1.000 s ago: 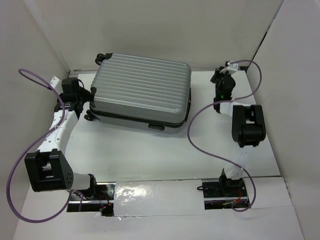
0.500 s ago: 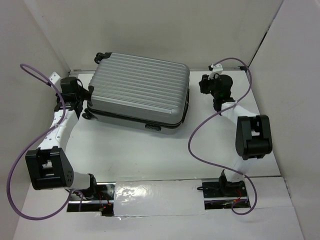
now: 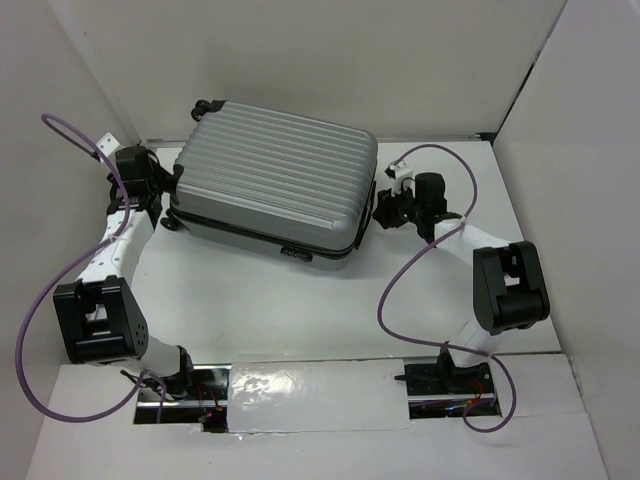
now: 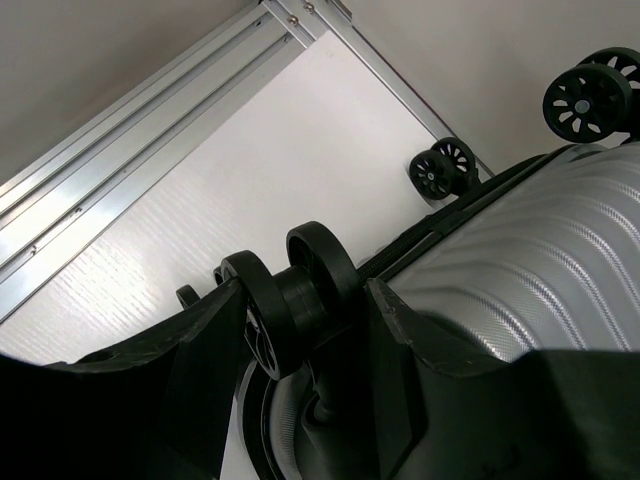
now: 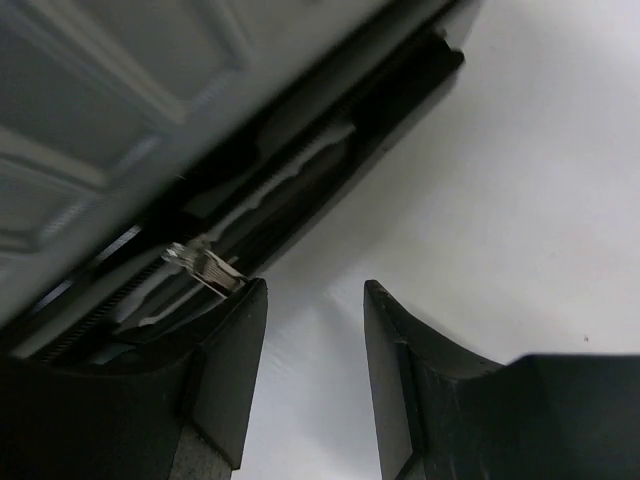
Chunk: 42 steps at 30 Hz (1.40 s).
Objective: Pack the luggage
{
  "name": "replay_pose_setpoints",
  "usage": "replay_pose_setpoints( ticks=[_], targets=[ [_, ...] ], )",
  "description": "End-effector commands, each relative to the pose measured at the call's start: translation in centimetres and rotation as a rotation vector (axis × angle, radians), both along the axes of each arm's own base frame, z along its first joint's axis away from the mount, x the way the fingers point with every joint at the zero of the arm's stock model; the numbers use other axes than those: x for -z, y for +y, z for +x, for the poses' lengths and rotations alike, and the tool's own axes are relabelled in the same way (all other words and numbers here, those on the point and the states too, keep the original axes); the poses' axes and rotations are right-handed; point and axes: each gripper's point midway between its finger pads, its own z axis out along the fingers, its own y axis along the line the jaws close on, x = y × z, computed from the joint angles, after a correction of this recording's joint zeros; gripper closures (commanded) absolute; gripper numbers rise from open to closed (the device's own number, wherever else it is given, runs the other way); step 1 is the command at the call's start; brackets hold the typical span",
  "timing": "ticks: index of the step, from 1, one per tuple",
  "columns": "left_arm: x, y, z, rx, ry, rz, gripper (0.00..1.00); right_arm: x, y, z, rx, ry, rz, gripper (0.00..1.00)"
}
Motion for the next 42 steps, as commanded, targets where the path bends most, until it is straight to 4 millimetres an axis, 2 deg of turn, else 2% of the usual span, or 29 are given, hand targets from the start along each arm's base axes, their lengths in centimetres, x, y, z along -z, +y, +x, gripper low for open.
replay_pose_setpoints(
  ticks=[1,2,3,4,5,8,11,15,19,23,24,26,27,31,33,37,42],
  targets=[
    [3.0,2.2,-1.3,0.055,0.222,0.207,1.00,-3.7,1.9,-0.2,-0.072,-0.085,0.021,0.49],
    [3.0,2.6,-1.4,0.046,0.223,0.206,1.00,-3.2,2.4,-0.5,-0.089,-0.065,0.024,0.49],
    [3.5,2.7,-1.3,0.047,0.233,0.204,1.00,-3.2,2.5,-0.6,-0.100,-0.064,0.030,0.49],
    [3.1,2.7,-1.2,0.050,0.229,0.212,1.00,-3.7,2.7,-0.6,-0.095,-0.092,0.026,0.49],
    [3.2,2.7,-1.3,0.051,0.238,0.211,1.00,-3.3,2.6,-1.1,-0.095,-0.091,0.025,0.49],
    [3.2,2.7,-1.3,0.051,0.238,0.210,1.00,-4.7,2.1,-0.7,-0.056,-0.147,0.032,0.49],
    [3.9,2.7,-1.3,0.052,0.247,0.209,1.00,-5.3,3.8,-1.0,-0.124,-0.143,0.035,0.49],
    [3.9,2.7,-1.3,0.056,0.252,0.215,1.00,-4.6,4.5,-1.6,-0.142,-0.131,-0.016,0.49],
    [4.3,2.7,-1.3,0.057,0.260,0.213,1.00,-4.4,3.1,-1.6,-0.080,-0.109,-0.071,0.47],
    [3.8,2.9,-1.1,0.052,0.257,0.226,1.00,-5.4,2.3,-1.4,-0.022,-0.116,-0.080,0.47],
    [3.9,2.9,-1.3,0.053,0.266,0.224,1.00,-6.0,2.3,-1.4,-0.021,-0.132,-0.076,0.47],
    [3.9,2.9,-1.3,0.053,0.266,0.224,1.00,-6.2,2.6,-2.1,-0.020,-0.112,-0.063,0.47],
    [3.5,3.0,-1.1,0.052,0.257,0.226,1.00,-7.3,2.7,-1.9,-0.015,-0.132,-0.049,0.47],
    [3.7,2.9,-1.2,0.053,0.266,0.224,1.00,-7.9,3.2,-2.2,-0.037,-0.130,-0.023,0.46],
    [3.7,2.9,-1.2,0.053,0.266,0.224,1.00,-6.8,3.7,-2.5,-0.073,-0.098,-0.021,0.44],
    [3.7,2.8,-1.2,0.057,0.259,0.214,1.00,-7.4,4.8,-2.7,-0.110,-0.123,-0.003,0.44],
    [3.8,2.6,-1.1,0.065,0.257,0.210,1.00,-5.3,5.4,-2.6,-0.113,-0.077,-0.056,0.44]
  ],
)
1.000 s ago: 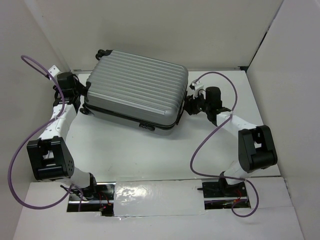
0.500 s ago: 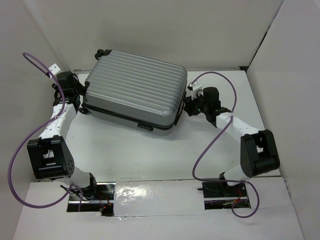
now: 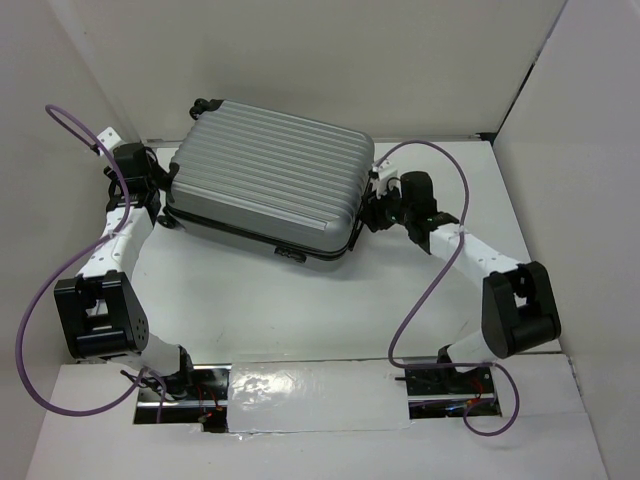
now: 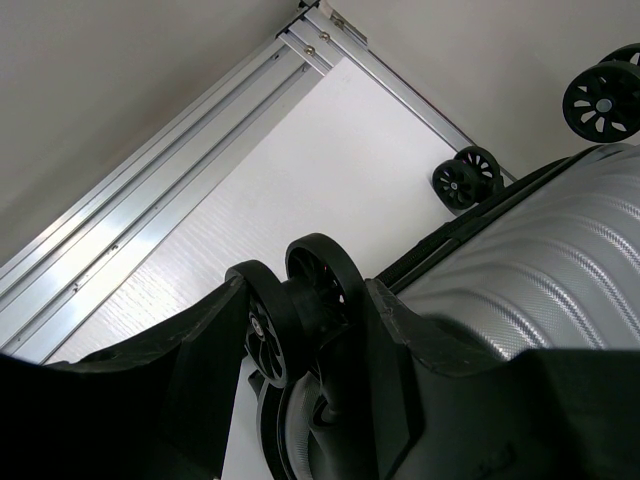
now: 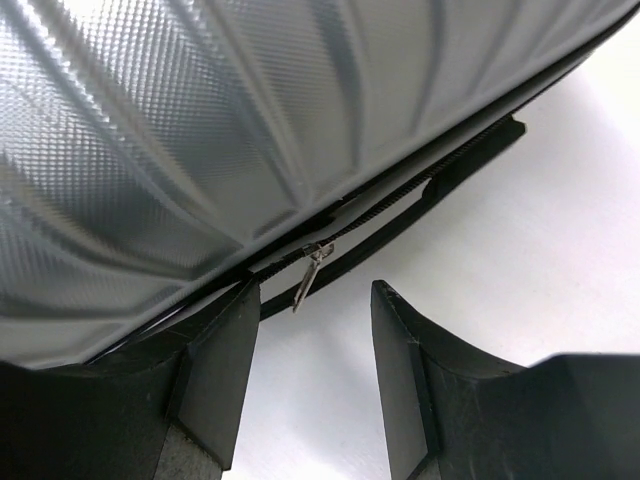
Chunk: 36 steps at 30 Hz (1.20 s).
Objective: Pack the luggage
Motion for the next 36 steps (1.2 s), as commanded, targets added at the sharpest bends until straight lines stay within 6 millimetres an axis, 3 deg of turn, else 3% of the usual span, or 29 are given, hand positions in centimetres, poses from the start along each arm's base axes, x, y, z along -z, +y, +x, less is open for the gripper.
replay_pose_setpoints(
  ticks=[1,7,11,16,17,18,19,22,23,24,25,27,28,30,31,32,33,34,35,36],
  targets=[
    [4.2,1.2,-1.8,0.039,0.230,0.107,1.00,-0.7,1.1,0.4,-0.022,-0.012,-0.017,0.44],
    [4.2,1.2,-1.8,0.039,0.230,0.107,1.00,-0.1,2.5,1.2,-0.016,-0.036,-0.026,0.46],
    [4.2,1.2,-1.8,0.039,0.230,0.107,1.00,-1.3,2.8,2.5,0.041,-0.098,-0.023,0.57],
    [4.0,1.1,-1.5,0.047,0.218,0.105,1.00,-1.0,3.2,3.1,0.060,-0.114,-0.022,0.67],
    [4.0,1.1,-1.6,0.051,0.222,0.112,1.00,-1.5,3.3,3.4,0.061,-0.133,-0.013,0.73],
    [3.9,1.2,-1.4,0.050,0.213,0.114,1.00,-1.8,3.7,3.4,0.052,-0.146,-0.006,0.91],
    [4.3,1.1,-1.6,0.051,0.222,0.112,1.00,-1.6,3.5,3.5,0.070,-0.148,-0.002,0.99],
    [4.2,1.3,-1.7,0.047,0.229,0.124,1.00,-2.4,1.6,5.2,0.224,-0.193,-0.004,1.00],
    [4.1,1.3,-1.6,0.046,0.220,0.126,1.00,-3.6,1.0,6.1,0.288,-0.231,0.014,1.00],
    [4.0,1.5,-1.7,0.040,0.227,0.137,1.00,-4.1,-0.8,7.2,0.393,-0.250,0.010,1.00],
    [4.0,1.5,-1.7,0.040,0.227,0.137,1.00,-4.5,-1.3,7.8,0.442,-0.263,0.019,1.00],
    [3.8,1.6,-1.5,0.043,0.220,0.146,1.00,-4.3,-4.1,9.9,0.574,-0.263,0.038,1.00],
    [3.8,1.7,-1.6,0.035,0.221,0.150,1.00,-5.9,-4.5,11.1,0.605,-0.297,0.069,1.00],
    [4.0,1.8,-1.6,0.039,0.226,0.157,1.00,-5.8,-6.1,13.1,0.664,-0.309,0.091,1.00],
    [4.0,1.8,-1.6,0.039,0.226,0.157,1.00,-7.0,-6.0,14.1,0.648,-0.336,0.119,1.00],
    [4.2,1.8,-1.7,0.043,0.229,0.167,1.00,-6.0,-6.1,15.1,0.650,-0.331,0.118,1.00],
    [4.2,1.8,-1.7,0.043,0.229,0.167,1.00,-6.3,-6.7,16.1,0.640,-0.349,0.118,1.00],
    [4.1,2.0,-1.8,0.036,0.236,0.178,1.00,-8.2,-6.6,17.5,0.619,-0.380,0.136,1.00],
    [4.1,2.0,-1.8,0.036,0.236,0.178,1.00,-6.9,-6.7,18.5,0.618,-0.364,0.128,1.00],
    [4.1,2.2,-1.9,0.026,0.238,0.182,1.00,-7.0,-6.8,19.4,0.563,-0.379,0.116,1.00]
  ],
)
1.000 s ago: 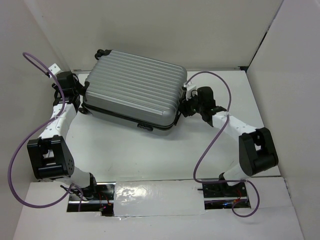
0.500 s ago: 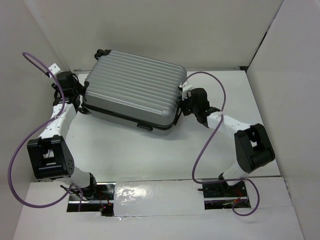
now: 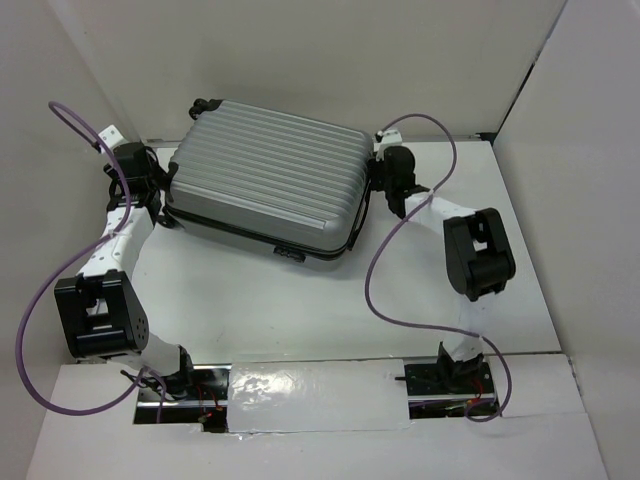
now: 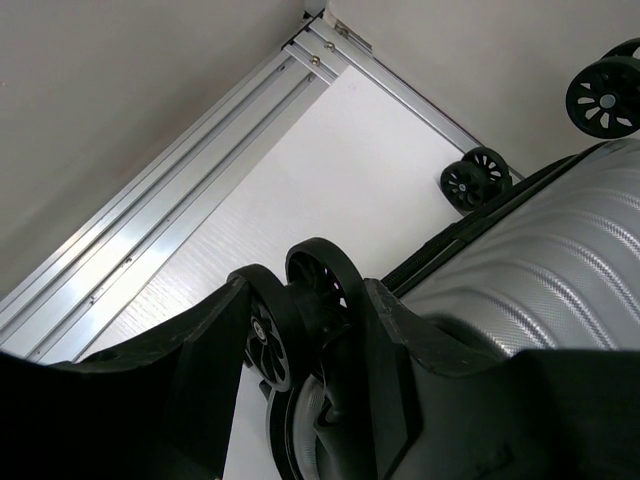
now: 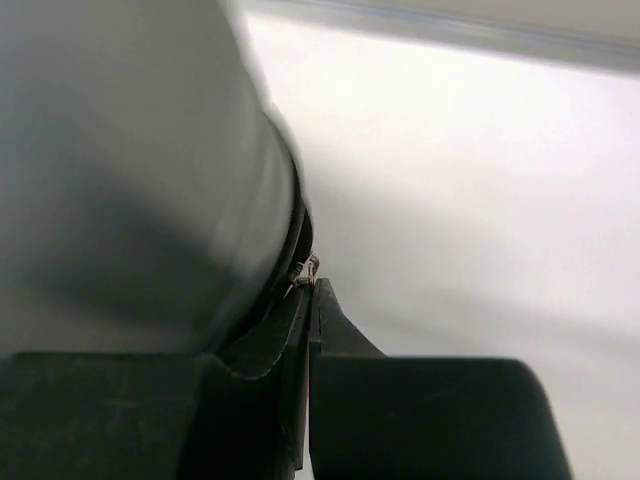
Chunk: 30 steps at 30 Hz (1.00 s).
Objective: Pack the luggage
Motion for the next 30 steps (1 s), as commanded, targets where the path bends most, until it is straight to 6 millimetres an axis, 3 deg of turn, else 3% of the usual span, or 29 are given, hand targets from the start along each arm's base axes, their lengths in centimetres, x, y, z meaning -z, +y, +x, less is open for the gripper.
replay_pose_setpoints(
  ticks=[1,2,3,5,6,8,11,13,14,15,16,17,18,19,20,21,23,24,26,27,28,29,30],
  targets=[
    [4.7,2.1,-2.0,0.006,0.244,0.145,1.00,-9.5,-3.0,6.5,0.039,-0.318,0.036,1.00],
    [4.7,2.1,-2.0,0.006,0.244,0.146,1.00,-9.3,-3.3,7.3,0.036,-0.327,0.028,1.00],
    [4.7,2.1,-2.0,0.006,0.244,0.146,1.00,-7.6,-4.2,8.2,0.014,-0.305,0.006,1.00],
    [4.7,2.3,-2.2,0.001,0.252,0.157,1.00,-7.4,-3.4,8.8,-0.121,-0.336,-0.009,1.00],
    [5.1,2.3,-2.1,0.002,0.261,0.156,1.00,-6.9,-4.2,9.2,-0.171,-0.353,-0.009,1.00],
    [5.1,2.3,-2.1,0.002,0.261,0.156,1.00,-7.6,-2.6,8.9,-0.350,-0.376,0.037,1.00],
    [5.2,2.1,-1.9,0.014,0.266,0.150,1.00,-7.0,-1.6,7.1,-0.482,-0.356,0.080,1.00],
    [5.1,1.9,-1.6,0.024,0.268,0.134,1.00,-9.6,-1.2,5.4,-0.486,-0.436,0.064,1.00],
    [4.6,1.5,-1.0,0.049,0.259,0.124,1.00,-7.7,-1.5,3.9,-0.456,-0.396,0.087,1.00],
    [4.1,1.4,-0.8,0.051,0.253,0.108,1.00,-8.1,-1.7,3.2,-0.445,-0.406,0.098,1.00],
    [4.6,1.3,-1.1,0.050,0.286,0.091,1.00,-10.1,-1.7,2.1,-0.445,-0.441,0.103,1.00],
    [3.0,1.1,-0.5,0.042,0.250,0.066,0.84,-10.2,-2.2,1.7,-0.401,-0.435,0.113,1.00],
    [2.3,1.0,-0.3,0.032,0.248,0.046,0.59,-8.7,-2.8,-0.2,-0.361,-0.408,0.130,1.00],
    [2.3,1.0,-0.3,0.032,0.248,0.046,0.59,-10.0,-2.8,-0.4,-0.363,-0.432,0.126,1.00],
    [1.0,0.6,-0.1,0.036,0.225,0.044,0.41,-9.5,-2.6,-1.0,-0.351,-0.411,0.138,1.00],
    [-0.1,0.7,-0.1,0.021,0.200,0.040,0.00,-8.5,-2.8,-1.7,-0.333,-0.378,0.139,1.00],
    [-4.0,0.8,-0.2,0.004,0.131,0.047,0.00,-9.1,-1.8,-3.2,-0.315,-0.385,0.147,1.00],
    [-5.1,1.3,-0.9,-0.036,0.120,0.051,0.00,-8.1,-1.7,-4.0,-0.303,-0.365,0.147,1.00],
    [-8.4,1.7,-1.9,-0.088,0.064,0.058,0.00,-8.4,-2.0,-4.4,-0.265,-0.352,0.149,1.00],
    [-12.5,1.3,-2.1,-0.059,0.004,0.075,0.00,-8.3,-2.4,-4.9,-0.227,-0.335,0.178,1.00],
    [-12.1,1.3,-2.4,-0.058,0.026,0.072,0.00,-7.5,-2.4,-5.2,-0.226,-0.318,0.179,1.00],
    [-13.5,0.6,-2.5,-0.018,0.007,0.070,0.00,-8.5,-1.5,-6.2,-0.243,-0.336,0.202,1.00],
    [-15.4,-1.5,-2.2,0.096,-0.028,0.071,0.00,-8.4,-0.9,-7.1,-0.240,-0.324,0.232,1.00]
  ],
)
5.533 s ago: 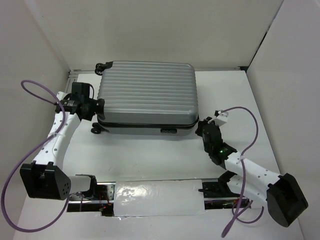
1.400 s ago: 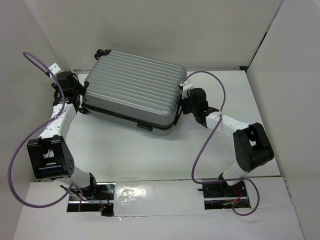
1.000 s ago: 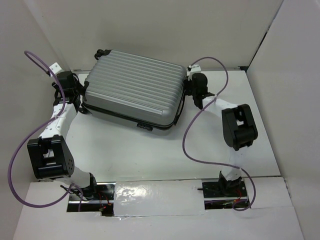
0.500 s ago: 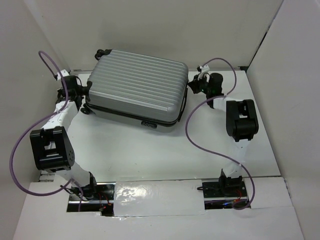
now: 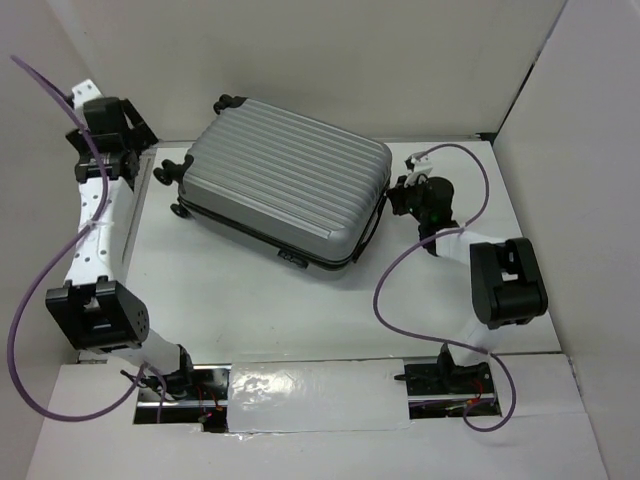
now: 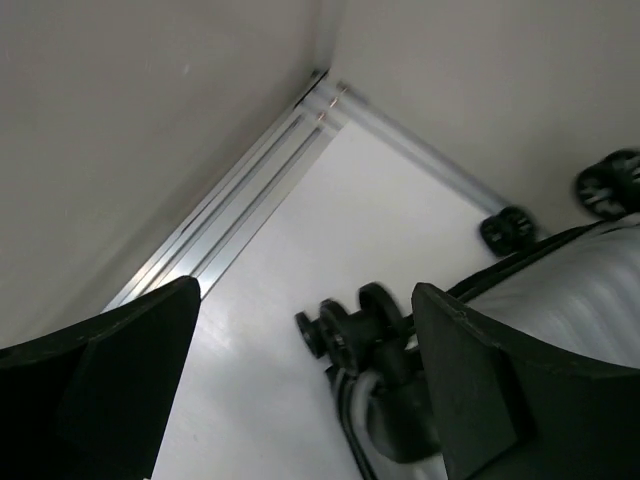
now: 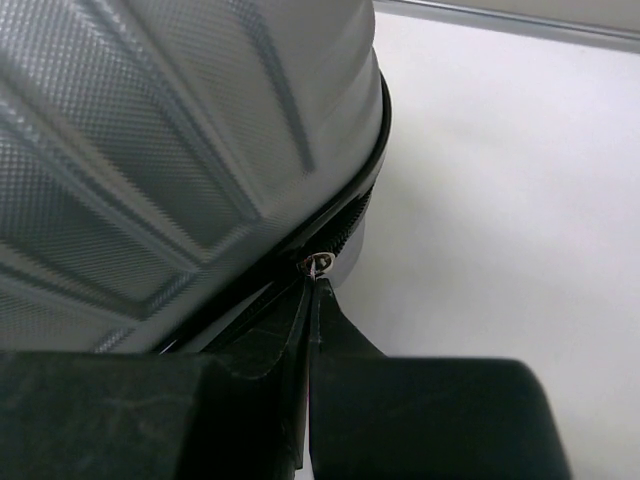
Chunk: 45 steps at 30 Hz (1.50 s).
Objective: Pack the luggage
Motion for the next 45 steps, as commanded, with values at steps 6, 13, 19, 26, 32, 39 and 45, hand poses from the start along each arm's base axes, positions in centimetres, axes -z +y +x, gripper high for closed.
replay_pose_setpoints(
  ticks=[6,13,19,26,32,39,45],
  targets=[
    [-10.1,-20.0,-3.3,0.719,-0.176,0.022,0.00,-5.5,5.9,-7.2,-0.033,-0.116,0.110,1.00],
    [-3.8,-41.6,-14.1,1.293,-0.039,0.181,0.00,-4.4,1.6,-7.4,0.155,-0.059,0.098,1.00],
    [0.3,-48.1,-20.5,1.455,0.024,0.299,0.00,-4.0,0.8,-6.8,0.142,-0.006,0.138,1.00],
    [6.3,-53.7,-19.9,1.432,0.066,0.397,0.00,-3.0,1.2,-6.4,0.086,0.061,0.150,1.00],
    [11.6,-56.7,-17.3,1.339,0.142,0.522,0.00,-2.3,0.3,-6.0,0.091,0.127,0.196,1.00],
    [15.1,-58.0,-14.7,1.244,0.122,0.579,0.00,-2.5,-0.5,-6.5,0.074,0.152,0.223,1.00],
    [18.0,-56.8,-12.2,1.108,0.152,0.646,0.00,-2.3,-0.5,-6.7,0.061,0.163,0.227,1.00]
  ],
)
